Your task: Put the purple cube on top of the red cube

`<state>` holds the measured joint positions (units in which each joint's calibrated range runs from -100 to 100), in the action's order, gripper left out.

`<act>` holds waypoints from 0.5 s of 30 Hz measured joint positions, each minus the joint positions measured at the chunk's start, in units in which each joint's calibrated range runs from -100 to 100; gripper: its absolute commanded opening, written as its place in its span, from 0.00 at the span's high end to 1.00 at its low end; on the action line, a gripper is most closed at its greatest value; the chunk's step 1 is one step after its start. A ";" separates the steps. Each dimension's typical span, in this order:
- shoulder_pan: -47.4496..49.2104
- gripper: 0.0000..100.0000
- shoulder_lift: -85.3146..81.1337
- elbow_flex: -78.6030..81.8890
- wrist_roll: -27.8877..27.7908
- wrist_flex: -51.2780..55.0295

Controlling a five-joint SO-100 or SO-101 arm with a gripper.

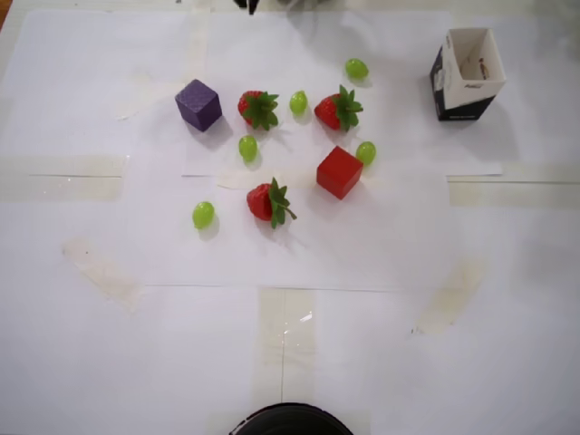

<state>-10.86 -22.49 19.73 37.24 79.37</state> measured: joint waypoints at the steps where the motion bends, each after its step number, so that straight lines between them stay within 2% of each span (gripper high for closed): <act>1: -0.60 1.00 1.36 0.00 0.00 -0.40; 8: -3.45 1.00 5.63 -0.09 0.73 -3.40; 15: -5.92 1.00 9.63 -0.09 4.30 -5.93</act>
<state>-16.78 -12.86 19.64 41.54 73.44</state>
